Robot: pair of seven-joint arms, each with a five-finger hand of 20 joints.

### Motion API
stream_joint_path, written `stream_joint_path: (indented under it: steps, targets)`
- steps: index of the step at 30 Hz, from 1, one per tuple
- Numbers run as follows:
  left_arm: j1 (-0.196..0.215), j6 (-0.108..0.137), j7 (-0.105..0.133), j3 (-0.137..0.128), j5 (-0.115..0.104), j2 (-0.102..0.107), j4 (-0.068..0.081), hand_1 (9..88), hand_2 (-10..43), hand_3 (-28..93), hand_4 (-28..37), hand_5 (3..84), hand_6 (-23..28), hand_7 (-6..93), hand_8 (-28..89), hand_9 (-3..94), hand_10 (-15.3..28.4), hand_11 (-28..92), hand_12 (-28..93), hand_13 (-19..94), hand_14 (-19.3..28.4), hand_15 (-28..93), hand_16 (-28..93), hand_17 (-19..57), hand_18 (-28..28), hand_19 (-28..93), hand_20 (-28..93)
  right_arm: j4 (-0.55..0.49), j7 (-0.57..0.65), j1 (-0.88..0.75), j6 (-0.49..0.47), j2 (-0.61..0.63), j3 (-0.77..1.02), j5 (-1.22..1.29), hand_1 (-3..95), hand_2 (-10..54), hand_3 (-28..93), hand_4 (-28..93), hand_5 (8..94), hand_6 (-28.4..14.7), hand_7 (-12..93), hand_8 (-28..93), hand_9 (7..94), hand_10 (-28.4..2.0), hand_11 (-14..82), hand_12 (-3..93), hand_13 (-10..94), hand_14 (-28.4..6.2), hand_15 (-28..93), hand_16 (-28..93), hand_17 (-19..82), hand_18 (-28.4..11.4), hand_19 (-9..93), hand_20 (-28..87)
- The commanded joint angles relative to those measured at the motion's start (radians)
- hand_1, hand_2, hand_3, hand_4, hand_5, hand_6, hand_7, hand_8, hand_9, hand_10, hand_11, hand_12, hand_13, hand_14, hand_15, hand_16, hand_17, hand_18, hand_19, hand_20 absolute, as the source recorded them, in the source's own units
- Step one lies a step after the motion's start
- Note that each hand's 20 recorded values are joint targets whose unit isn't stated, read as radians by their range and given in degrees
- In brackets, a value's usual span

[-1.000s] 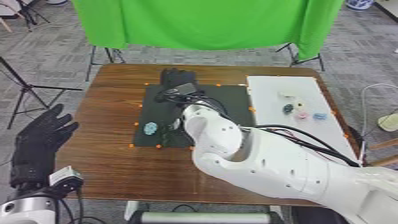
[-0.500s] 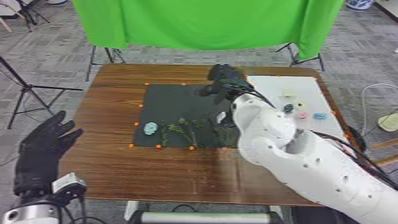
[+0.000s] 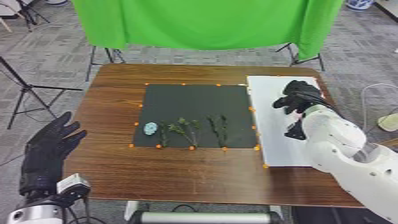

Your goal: Arrange flowers

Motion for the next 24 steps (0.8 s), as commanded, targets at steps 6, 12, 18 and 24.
stream_joint_path:
  steps: [6,12,18,24]
  targets:
    - [-0.002,-0.006,0.000,0.010,-0.001,0.003,0.002,24.4,9.5,81,-24.7,36.7,9.1,16.7,-12,33.4,18.3,27,8,26,25.0,48,-10,-9.7,23.0,58,-3,0.066,0.088,-0.014,-0.064,0.079,0.000,0.022,29.8,-9.5,89,-28,48.6,-5.6,19,-14,49.0,-18.8,21.1,13.0,60,-12.1,83,7,20,-23.0,84,17]
    - [-0.009,-0.006,-0.005,0.014,0.000,0.001,0.003,24.4,9.5,81,-24.7,36.7,9.2,16.7,-12,33.4,18.3,27,8,26,25.0,48,-10,-9.7,23.0,58,-3,0.084,0.096,-0.033,-0.075,0.076,0.006,0.033,30.2,-9.5,90,-28,48.6,-5.6,19,-14,49.2,-19.0,21.1,13.2,59,-12.3,82,7,20,-23.1,84,16]
    - [-0.025,-0.025,-0.027,0.016,0.013,-0.008,0.007,24.5,9.5,81,-24.6,36.7,9.1,16.8,-12,33.4,18.3,27,8,26,25.0,48,-10,-9.7,23.0,58,-3,0.103,0.119,-0.032,-0.049,0.088,-0.019,0.045,30.7,-9.5,90,-28,49.0,-5.5,19,-15,50.2,-18.9,21.6,13.3,59,-12.4,82,7,20,-23.2,85,15]
    - [-0.026,-0.023,-0.032,0.011,0.014,-0.012,0.006,24.6,9.5,81,-24.6,36.7,9.1,16.8,-12,33.4,18.3,27,8,26,25.0,48,-10,-9.6,22.9,58,-3,0.112,0.130,-0.002,-0.034,0.085,-0.065,0.033,31.4,-9.5,90,-28,48.2,-4.8,19,-15,52.2,-18.8,25.0,14.1,61,-12.0,85,7,20,-22.9,86,15]
